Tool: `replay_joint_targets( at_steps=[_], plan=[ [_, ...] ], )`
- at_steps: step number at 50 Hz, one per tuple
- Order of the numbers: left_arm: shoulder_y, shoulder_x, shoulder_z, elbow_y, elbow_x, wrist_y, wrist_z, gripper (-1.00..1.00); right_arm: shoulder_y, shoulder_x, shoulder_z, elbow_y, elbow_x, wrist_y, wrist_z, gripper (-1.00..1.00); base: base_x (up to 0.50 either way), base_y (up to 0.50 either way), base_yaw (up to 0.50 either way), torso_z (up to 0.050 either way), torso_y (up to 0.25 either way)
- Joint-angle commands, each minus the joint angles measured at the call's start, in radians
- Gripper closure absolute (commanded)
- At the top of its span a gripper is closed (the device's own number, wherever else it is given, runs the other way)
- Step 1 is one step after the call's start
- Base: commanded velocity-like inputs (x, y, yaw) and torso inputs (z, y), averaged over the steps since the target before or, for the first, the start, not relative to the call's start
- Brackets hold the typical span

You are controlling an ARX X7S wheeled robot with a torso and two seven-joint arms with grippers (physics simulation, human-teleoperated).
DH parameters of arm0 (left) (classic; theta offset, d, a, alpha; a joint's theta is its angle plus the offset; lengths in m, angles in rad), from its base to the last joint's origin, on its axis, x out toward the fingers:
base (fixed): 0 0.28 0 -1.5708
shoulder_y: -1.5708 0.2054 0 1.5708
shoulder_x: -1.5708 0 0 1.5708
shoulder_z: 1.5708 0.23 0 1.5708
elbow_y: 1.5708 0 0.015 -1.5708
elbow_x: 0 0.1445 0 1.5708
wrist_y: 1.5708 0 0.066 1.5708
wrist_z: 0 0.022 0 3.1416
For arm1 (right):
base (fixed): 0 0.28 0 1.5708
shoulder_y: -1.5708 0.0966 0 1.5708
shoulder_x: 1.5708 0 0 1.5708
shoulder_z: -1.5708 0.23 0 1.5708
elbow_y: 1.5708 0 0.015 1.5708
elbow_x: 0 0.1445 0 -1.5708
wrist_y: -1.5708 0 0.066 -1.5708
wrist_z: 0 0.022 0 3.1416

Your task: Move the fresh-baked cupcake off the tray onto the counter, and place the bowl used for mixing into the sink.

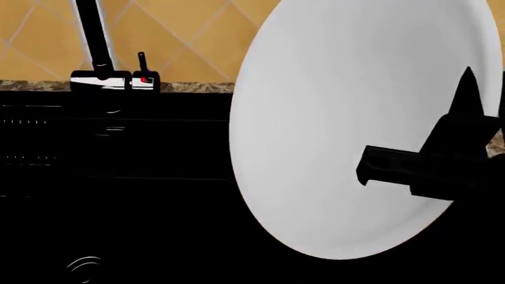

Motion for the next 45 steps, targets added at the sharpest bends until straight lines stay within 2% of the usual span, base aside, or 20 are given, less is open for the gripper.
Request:
replay_joint_targets(
  at_steps=[1,18,27,37,45],
  plan=[
    [0.009,0.0,-0.004,0.001,0.006,0.001,-0.007,-1.0,-0.02,-0.01,0.017,0.006,-0.041,-0.001,-0.038,1.0,0.35,0.5,0.0,0.0,0.0],
    [0.023,0.0,-0.008,-0.004,0.017,0.006,-0.014,-1.0,-0.086,-0.028,0.049,0.008,-0.11,-0.016,-0.112,1.0,0.37,0.43,0.0,0.0,0.002],
    [0.026,0.0,-0.014,0.0,0.012,0.004,-0.013,-1.0,-0.171,-0.075,0.088,0.023,-0.155,-0.049,-0.187,1.0,0.0,0.0,0.0,0.0,0.0],
    [0.023,0.0,-0.028,0.006,-0.007,-0.007,-0.004,-1.0,-0.305,-0.191,0.116,0.084,-0.211,-0.112,-0.321,1.0,0.0,0.0,0.0,0.0,0.001],
    [0.031,0.0,-0.028,0.0,0.002,-0.003,-0.005,-1.0,-0.34,-0.262,0.058,0.153,-0.295,-0.128,-0.419,1.0,0.0,0.0,0.0,0.0,0.0]
  ],
)
